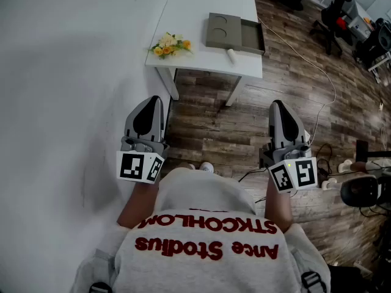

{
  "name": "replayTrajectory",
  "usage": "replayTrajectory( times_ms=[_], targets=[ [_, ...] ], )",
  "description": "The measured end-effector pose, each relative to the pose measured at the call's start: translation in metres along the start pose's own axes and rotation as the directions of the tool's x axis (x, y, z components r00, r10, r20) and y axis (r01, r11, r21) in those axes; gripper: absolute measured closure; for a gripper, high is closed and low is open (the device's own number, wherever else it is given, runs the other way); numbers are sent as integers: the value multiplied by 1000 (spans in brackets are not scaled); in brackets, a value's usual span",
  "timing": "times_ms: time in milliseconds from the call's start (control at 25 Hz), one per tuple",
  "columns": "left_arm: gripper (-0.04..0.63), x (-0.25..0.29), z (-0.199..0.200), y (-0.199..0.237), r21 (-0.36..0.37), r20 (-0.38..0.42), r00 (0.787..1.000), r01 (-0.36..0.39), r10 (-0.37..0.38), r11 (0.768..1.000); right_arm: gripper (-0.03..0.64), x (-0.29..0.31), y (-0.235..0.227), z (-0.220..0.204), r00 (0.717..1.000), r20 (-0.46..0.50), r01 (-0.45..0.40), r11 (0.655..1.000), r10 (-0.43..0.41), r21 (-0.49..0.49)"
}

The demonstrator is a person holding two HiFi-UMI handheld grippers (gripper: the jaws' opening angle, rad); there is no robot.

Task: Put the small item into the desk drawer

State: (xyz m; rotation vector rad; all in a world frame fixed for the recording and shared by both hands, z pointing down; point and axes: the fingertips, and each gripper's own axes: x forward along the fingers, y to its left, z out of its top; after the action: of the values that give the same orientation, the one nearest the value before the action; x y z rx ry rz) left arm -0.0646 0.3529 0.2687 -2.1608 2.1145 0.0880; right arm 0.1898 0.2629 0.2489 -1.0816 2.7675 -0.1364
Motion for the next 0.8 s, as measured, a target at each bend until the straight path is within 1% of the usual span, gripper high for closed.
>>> replayTrajectory(
  times_ms=[520, 800],
  targets=[
    [588, 9, 2, -6, 7, 12, 1000, 7, -7, 1000, 612, 0, -4, 0, 1000, 5, 1, 1000, -1, -18],
    [588, 12, -1, -7, 4, 0, 1000, 10, -10, 1000, 612, 1, -6, -5, 1000, 2, -4, 1000, 4, 28]
  ],
)
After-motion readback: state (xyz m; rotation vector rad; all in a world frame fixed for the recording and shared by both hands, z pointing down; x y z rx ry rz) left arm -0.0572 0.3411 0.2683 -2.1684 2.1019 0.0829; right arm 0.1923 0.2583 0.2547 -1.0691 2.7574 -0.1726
